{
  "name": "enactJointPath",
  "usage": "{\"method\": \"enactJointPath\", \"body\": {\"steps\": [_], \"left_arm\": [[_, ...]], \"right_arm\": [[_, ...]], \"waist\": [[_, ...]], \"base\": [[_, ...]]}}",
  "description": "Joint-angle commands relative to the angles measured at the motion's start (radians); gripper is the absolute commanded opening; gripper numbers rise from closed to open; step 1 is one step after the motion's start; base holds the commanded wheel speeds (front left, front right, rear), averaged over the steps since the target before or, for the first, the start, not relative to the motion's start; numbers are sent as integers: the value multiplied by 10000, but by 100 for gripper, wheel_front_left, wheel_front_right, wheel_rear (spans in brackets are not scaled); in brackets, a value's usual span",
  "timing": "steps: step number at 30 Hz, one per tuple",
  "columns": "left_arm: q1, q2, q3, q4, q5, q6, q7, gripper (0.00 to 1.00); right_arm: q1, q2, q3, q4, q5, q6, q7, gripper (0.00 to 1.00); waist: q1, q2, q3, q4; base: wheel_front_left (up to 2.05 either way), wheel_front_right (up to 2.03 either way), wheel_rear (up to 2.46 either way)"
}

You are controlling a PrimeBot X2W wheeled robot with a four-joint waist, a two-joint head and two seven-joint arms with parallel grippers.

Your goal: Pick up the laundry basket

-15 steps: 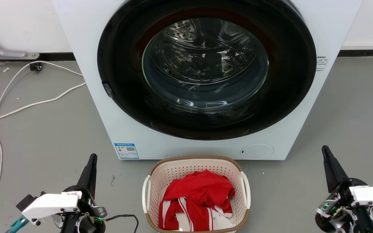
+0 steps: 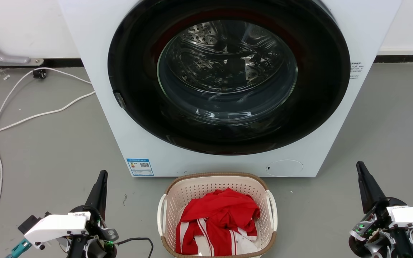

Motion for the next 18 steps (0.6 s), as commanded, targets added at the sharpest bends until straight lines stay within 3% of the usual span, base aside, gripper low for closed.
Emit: {"method": "enactJointPath", "body": {"steps": [1, 4, 5, 18], "left_arm": [[-63, -1, 18, 5, 60, -3, 4, 0], [-63, -5, 23, 5, 66, -3, 9, 0], [13, -10, -1, 30, 0, 0, -3, 100], [103, -40, -468, -419, 493, 0, -586, 100]], "right_arm": [[-120, 24, -21, 14, -66, 0, 56, 0], [-121, 29, -29, 15, -75, 0, 63, 0], [18, 16, -4, 21, -4, 0, -3, 100], [230, 66, 399, -272, -560, 0, -567, 100]], "waist": [[0, 0, 0, 0], [0, 0, 0, 0], [0, 0, 0, 0], [0, 0, -10, 21]], "base": [[0, 0, 0], [0, 0, 0], [0, 0, 0], [0, 0, 0]]}}
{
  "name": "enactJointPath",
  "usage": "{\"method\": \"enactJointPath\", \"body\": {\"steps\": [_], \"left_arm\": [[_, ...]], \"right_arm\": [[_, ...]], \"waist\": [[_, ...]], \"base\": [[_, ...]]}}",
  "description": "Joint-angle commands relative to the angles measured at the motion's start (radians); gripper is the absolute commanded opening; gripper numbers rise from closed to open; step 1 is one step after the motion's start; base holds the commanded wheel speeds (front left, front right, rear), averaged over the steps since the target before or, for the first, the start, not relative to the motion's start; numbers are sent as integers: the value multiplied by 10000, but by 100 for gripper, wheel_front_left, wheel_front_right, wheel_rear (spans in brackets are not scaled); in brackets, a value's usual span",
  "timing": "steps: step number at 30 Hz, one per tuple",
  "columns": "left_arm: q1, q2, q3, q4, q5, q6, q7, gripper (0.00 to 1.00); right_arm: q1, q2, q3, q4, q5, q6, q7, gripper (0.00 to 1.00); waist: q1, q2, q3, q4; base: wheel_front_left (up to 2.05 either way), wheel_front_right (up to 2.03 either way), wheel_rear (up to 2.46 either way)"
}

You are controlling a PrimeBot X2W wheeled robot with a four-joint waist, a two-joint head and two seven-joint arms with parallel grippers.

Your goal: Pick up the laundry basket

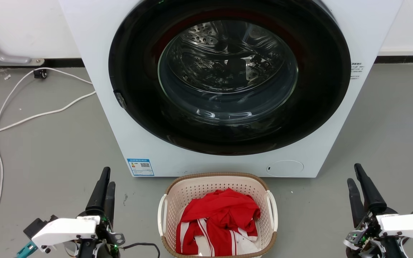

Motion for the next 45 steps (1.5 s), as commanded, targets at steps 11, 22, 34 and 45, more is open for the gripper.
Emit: {"method": "enactJointPath", "body": {"steps": [11, 22, 34, 45], "left_arm": [[-99, 41, -246, -831, 2014, -1, -532, 100], [-51, 89, -344, -1088, 4505, -1, -951, 100], [-50, 122, -540, -1253, 6848, -1, -1363, 100], [-176, 236, -784, -1187, 9064, 43, -1695, 100]], "right_arm": [[-10, -12, 75, -615, -2478, 0, -525, 100], [101, 8, 157, -838, -5559, 0, -929, 100], [278, 30, 204, -1214, -8101, 0, -1024, 100], [413, 49, 195, -1768, -10244, 0, -920, 100]], "waist": [[0, -1, -23, -11], [0, -1, -15, -23], [0, -1, 2, -15], [0, -1, 51, -26]], "base": [[0, 0, 0], [0, 0, 0], [0, 0, 0], [0, 0, 0]]}}
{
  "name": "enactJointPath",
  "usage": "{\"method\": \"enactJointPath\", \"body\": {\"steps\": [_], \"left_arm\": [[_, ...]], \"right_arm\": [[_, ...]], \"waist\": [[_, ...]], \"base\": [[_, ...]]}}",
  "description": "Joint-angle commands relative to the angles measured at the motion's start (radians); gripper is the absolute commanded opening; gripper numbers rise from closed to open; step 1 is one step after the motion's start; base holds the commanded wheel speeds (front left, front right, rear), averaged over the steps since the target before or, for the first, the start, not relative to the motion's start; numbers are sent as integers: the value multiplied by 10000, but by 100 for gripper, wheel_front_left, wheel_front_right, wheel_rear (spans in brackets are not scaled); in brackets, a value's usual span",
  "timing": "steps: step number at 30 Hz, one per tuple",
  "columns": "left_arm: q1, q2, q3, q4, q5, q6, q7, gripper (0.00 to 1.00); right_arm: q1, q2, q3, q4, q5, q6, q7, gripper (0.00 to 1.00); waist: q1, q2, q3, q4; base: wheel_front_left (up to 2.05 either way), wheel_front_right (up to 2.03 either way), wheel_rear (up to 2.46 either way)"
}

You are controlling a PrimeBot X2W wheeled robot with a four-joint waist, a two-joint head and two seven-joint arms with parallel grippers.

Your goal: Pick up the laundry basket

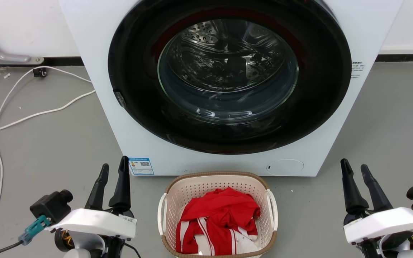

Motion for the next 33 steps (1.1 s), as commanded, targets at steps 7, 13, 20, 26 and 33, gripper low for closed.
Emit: {"method": "enactJointPath", "body": {"steps": [7, 13, 20, 26, 33], "left_arm": [[-275, 125, -128, 11, 1301, 127, -284, 100], [-299, 161, -192, 98, 2022, 214, -443, 100], [-328, 203, -270, 208, 2612, 219, -586, 100], [-351, 243, -346, 251, 3219, 255, -727, 100], [-387, 267, -402, 293, 3856, 324, -897, 100]], "right_arm": [[142, 16, -6, -496, -1399, 0, 65, 100], [211, 26, -54, -650, -2196, 0, 148, 100], [320, 36, -54, -745, -2882, 0, 205, 100], [370, 44, -63, -844, -3542, 0, 223, 100], [461, 55, -111, -966, -4236, -1, 202, 100]], "waist": [[0, 0, 21, 2], [0, 0, 40, -1], [0, 0, 22, -20], [0, 0, 31, -23], [0, 0, 54, -17]], "base": [[0, 0, 0], [0, 0, 0], [0, 0, 0], [0, 0, 0], [0, 0, 0]]}}
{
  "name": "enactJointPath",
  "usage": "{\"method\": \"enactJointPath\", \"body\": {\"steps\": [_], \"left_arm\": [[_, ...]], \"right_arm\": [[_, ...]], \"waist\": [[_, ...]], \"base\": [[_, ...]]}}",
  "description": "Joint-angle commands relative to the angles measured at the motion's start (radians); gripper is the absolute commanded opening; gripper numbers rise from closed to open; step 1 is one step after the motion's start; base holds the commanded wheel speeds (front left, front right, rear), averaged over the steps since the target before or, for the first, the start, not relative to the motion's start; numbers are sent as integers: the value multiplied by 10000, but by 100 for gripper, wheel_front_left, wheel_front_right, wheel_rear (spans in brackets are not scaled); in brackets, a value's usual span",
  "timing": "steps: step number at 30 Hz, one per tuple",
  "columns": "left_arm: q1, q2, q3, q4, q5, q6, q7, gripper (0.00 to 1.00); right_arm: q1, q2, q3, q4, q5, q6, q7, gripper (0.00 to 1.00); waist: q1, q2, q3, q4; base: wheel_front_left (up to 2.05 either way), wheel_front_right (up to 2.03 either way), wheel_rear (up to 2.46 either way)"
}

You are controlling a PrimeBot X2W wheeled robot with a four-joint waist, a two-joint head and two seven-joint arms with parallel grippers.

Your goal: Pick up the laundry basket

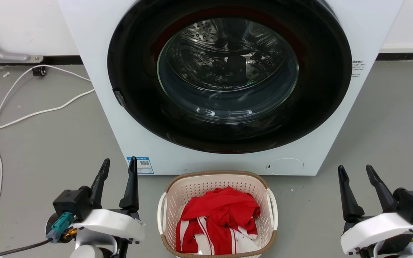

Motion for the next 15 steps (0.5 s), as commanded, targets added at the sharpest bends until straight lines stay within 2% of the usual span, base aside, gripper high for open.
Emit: {"method": "enactJointPath", "body": {"steps": [1, 15], "left_arm": [[-204, 67, -8, -52, 219, 12, -99, 100], [-197, 92, -37, 52, 1269, 141, -379, 100]], "right_arm": [[45, 32, -6, -148, -257, -3, -67, 100], [158, 50, 24, -269, -1275, -3, -231, 100]], "waist": [[-1, 0, 1, 3], [-1, 0, 1, 20]], "base": [[0, 0, 0], [0, 0, 0]]}}
